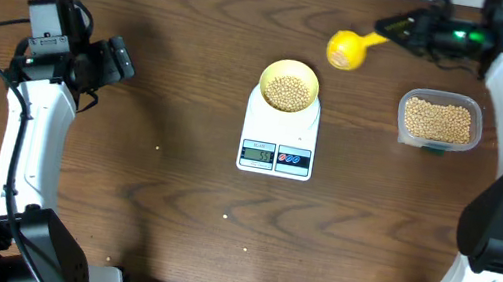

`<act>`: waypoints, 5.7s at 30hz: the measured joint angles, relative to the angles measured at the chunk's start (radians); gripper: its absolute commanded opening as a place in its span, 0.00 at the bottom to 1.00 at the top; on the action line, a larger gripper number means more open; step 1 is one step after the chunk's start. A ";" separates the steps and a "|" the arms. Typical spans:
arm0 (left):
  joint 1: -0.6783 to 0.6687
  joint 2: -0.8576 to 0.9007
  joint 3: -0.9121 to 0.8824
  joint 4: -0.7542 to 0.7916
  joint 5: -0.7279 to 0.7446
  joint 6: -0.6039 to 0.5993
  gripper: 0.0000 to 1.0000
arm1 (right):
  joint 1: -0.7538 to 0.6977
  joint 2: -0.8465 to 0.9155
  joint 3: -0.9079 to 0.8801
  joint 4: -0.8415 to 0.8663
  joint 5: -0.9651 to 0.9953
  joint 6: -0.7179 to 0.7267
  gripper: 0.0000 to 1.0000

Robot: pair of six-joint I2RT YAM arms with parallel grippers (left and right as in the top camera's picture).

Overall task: Scoop item into bowl and weigh 50g on scale
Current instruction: 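Move the scoop right and dip it into the chickpea tub, then carry the filled scoop left over the yellow bowl, then tip the scoop into the bowl and shake out the chickpeas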

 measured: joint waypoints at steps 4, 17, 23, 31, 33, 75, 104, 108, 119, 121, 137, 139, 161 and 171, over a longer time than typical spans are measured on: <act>-0.001 0.000 0.000 -0.003 0.013 -0.001 0.98 | -0.090 0.000 0.000 -0.110 -0.005 -0.017 0.01; -0.001 0.000 0.000 -0.006 0.024 -0.014 0.98 | -0.348 0.000 0.002 -0.417 0.230 -0.112 0.01; -0.001 0.000 0.000 -0.007 0.024 -0.023 0.98 | -0.377 0.000 0.003 -0.430 0.343 -0.126 0.01; -0.001 0.000 0.000 -0.007 0.027 -0.023 0.98 | -0.358 0.002 0.123 -0.491 0.533 -0.127 0.01; -0.001 0.000 0.000 -0.007 0.028 -0.023 0.98 | -0.342 0.002 0.169 -0.518 0.582 -0.127 0.01; -0.016 0.000 0.000 -0.043 0.379 0.195 0.86 | 0.112 0.002 0.310 -0.526 1.175 -0.256 0.01; -0.823 0.091 -0.010 -0.357 0.078 0.415 0.98 | 0.303 0.002 0.331 -0.272 0.460 -0.419 0.01; -0.828 0.098 -0.044 -0.307 0.076 0.393 0.98 | 0.334 0.002 0.325 -0.272 0.471 -0.419 0.01; -0.828 0.099 -0.113 -0.175 0.017 0.388 0.98 | 0.407 0.004 0.213 -0.275 0.508 -0.486 0.01; -0.828 0.099 -0.114 -0.168 0.010 0.386 0.98 | 0.427 0.005 0.195 -0.268 0.537 -0.506 0.01; -0.828 0.099 -0.115 -0.151 0.006 0.385 0.98 | 0.476 0.037 0.180 -0.169 0.688 -0.677 0.01; -0.828 0.099 -0.115 -0.151 0.006 0.385 0.98 | 0.476 0.062 0.180 -0.159 0.688 -0.682 0.01; -0.828 0.099 -0.115 -0.151 0.006 0.382 0.98 | 0.482 0.120 0.170 -0.218 0.640 -0.790 0.01; -0.828 0.099 -0.115 -0.151 0.006 0.382 0.98 | 0.501 0.120 0.110 -0.219 0.600 -0.793 0.01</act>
